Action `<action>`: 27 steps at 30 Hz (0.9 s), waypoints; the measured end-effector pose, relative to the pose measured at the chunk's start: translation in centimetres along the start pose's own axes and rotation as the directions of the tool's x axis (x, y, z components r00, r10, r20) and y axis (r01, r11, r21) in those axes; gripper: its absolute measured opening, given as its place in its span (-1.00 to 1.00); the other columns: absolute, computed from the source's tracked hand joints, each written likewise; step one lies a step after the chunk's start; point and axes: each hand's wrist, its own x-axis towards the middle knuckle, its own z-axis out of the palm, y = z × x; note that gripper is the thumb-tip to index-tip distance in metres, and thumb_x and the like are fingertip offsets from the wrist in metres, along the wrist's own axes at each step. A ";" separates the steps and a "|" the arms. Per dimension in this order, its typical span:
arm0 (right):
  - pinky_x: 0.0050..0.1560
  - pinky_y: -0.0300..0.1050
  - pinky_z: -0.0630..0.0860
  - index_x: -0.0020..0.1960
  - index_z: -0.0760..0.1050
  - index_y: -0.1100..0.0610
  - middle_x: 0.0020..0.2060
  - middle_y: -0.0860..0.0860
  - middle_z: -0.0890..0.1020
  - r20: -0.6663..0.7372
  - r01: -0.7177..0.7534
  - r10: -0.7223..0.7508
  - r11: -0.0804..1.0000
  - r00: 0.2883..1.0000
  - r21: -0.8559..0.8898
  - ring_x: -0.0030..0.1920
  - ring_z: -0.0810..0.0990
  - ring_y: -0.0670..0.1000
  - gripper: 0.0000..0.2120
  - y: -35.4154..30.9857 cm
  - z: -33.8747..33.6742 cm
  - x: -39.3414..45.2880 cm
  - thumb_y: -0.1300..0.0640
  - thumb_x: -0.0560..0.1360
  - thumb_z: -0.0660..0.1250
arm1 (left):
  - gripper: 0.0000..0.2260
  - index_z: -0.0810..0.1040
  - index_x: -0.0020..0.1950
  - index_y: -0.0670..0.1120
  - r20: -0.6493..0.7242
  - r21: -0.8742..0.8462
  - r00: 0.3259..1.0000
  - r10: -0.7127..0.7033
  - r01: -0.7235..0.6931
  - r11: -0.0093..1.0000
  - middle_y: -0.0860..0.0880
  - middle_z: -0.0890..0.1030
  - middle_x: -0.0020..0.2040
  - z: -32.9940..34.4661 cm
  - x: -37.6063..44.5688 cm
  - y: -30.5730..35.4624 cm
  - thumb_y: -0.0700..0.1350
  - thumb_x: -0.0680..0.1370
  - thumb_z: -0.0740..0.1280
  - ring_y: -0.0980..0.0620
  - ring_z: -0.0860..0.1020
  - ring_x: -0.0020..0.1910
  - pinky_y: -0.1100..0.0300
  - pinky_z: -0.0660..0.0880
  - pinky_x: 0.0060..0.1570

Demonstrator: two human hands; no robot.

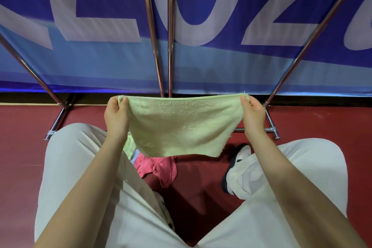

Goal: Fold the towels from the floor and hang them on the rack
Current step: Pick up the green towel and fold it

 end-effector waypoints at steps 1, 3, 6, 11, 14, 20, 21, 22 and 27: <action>-0.36 -0.27 0.22 -0.26 0.34 0.33 -0.38 0.01 0.26 -0.005 0.020 -0.020 0.999 1.000 -0.026 -0.36 0.24 -0.13 -0.71 -0.3 0.1 -0.2 0.17 0.55 0.25 | -0.79 0.40 -0.23 0.03 0.000 -0.007 1.000 -0.012 0.012 1.000 0.09 0.39 -0.29 0.1 0.0 0.0 -0.10 0.61 0.21 0.16 0.32 -0.30 0.24 0.30 -0.25; -0.38 -0.22 0.16 -0.31 0.27 0.31 -0.40 0.04 0.22 -0.015 0.047 -0.048 0.997 0.999 -0.069 -0.38 0.19 -0.10 -0.68 -0.4 0.4 -0.2 0.18 0.54 0.25 | -0.78 0.37 -0.26 0.01 0.004 -0.028 0.998 -0.057 0.057 0.998 0.08 0.35 -0.30 0.2 0.0 -0.1 -0.10 0.60 0.21 0.14 0.29 -0.31 0.21 0.27 -0.27; -0.36 -0.16 0.13 -0.33 0.26 0.25 -0.41 0.04 0.21 -0.050 0.000 -0.006 0.994 0.999 -0.113 -0.37 0.17 -0.06 -0.70 0.1 0.6 0.1 0.18 0.52 0.25 | -0.77 0.31 -0.30 -0.02 0.040 -0.064 0.989 -0.144 0.147 0.987 0.03 0.30 -0.31 0.4 -0.1 -0.1 -0.04 0.54 0.23 0.08 0.25 -0.30 0.13 0.23 -0.29; -0.31 -0.12 0.12 -0.35 0.28 0.06 -0.43 -0.04 0.20 -0.166 -0.243 0.237 0.970 0.957 -0.018 -0.35 0.18 -0.06 -0.71 0.9 1.1 0.4 0.19 0.48 0.30 | -0.80 0.39 -0.28 -0.06 0.112 -0.164 0.938 -0.327 0.342 0.925 -0.04 0.37 -0.32 1.6 -0.5 0.4 -0.10 0.55 0.24 0.00 0.33 -0.32 0.16 0.28 -0.33; -0.27 -0.15 0.26 -0.11 0.57 0.27 -0.38 -0.05 0.35 -0.197 -0.392 0.409 0.912 0.891 0.121 -0.25 0.31 -0.01 -0.88 1.6 1.6 -0.1 0.20 0.46 0.35 | -0.82 0.48 -0.20 -0.11 0.157 -0.271 0.882 -0.444 0.471 0.839 -0.06 0.45 -0.30 2.8 -1.2 0.8 -0.15 0.60 0.24 0.00 0.41 -0.33 0.19 0.31 -0.35; -0.11 -0.04 0.53 0.09 0.57 0.26 -0.19 0.07 0.63 -0.021 -0.480 0.504 0.833 0.863 0.273 -0.18 0.59 0.04 -0.80 0.2 3.1 -1.3 0.20 0.50 0.35 | -0.88 0.54 -0.10 -0.18 0.231 -0.398 0.834 -0.501 0.551 0.734 -0.09 0.55 -0.24 5.2 -3.6 2.9 -0.16 0.59 0.29 0.02 0.51 -0.33 0.31 0.46 -0.49; -0.06 -0.04 0.56 0.10 0.56 0.23 -0.14 0.07 0.65 0.017 -0.490 0.508 0.820 0.861 0.296 -0.14 0.62 0.04 -0.81 -0.4 3.3 -1.7 0.20 0.52 0.35 | -0.89 0.56 -0.06 -0.20 0.247 -0.398 0.837 -0.489 0.547 0.736 -0.08 0.55 -0.24 5.5 -4.2 3.3 -0.16 0.59 0.30 0.03 0.51 -0.33 0.35 0.43 -0.53; -0.06 -0.05 0.57 0.11 0.55 0.21 -0.12 0.07 0.66 0.052 -0.494 0.505 0.808 0.861 0.321 -0.12 0.63 0.04 -0.82 -0.9 3.5 -2.0 0.20 0.52 0.34 | -0.88 0.57 -0.01 -0.20 0.263 -0.398 0.841 -0.472 0.540 0.741 -0.07 0.56 -0.25 5.9 -4.8 3.7 -0.16 0.59 0.30 0.04 0.50 -0.34 0.37 0.41 -0.55; 0.10 -0.04 0.56 0.17 0.55 0.22 -0.03 0.09 0.66 0.140 -0.498 0.479 0.809 0.866 0.312 -0.02 0.63 0.04 -0.74 -2.7 4.8 -3.8 0.16 0.51 0.38 | -0.85 0.64 -0.21 -0.07 0.334 -0.342 0.873 -0.356 0.464 0.817 0.04 0.53 -0.36 7.8 -7.4 4.7 -0.08 0.53 0.36 0.10 0.46 -0.35 0.29 0.38 -0.39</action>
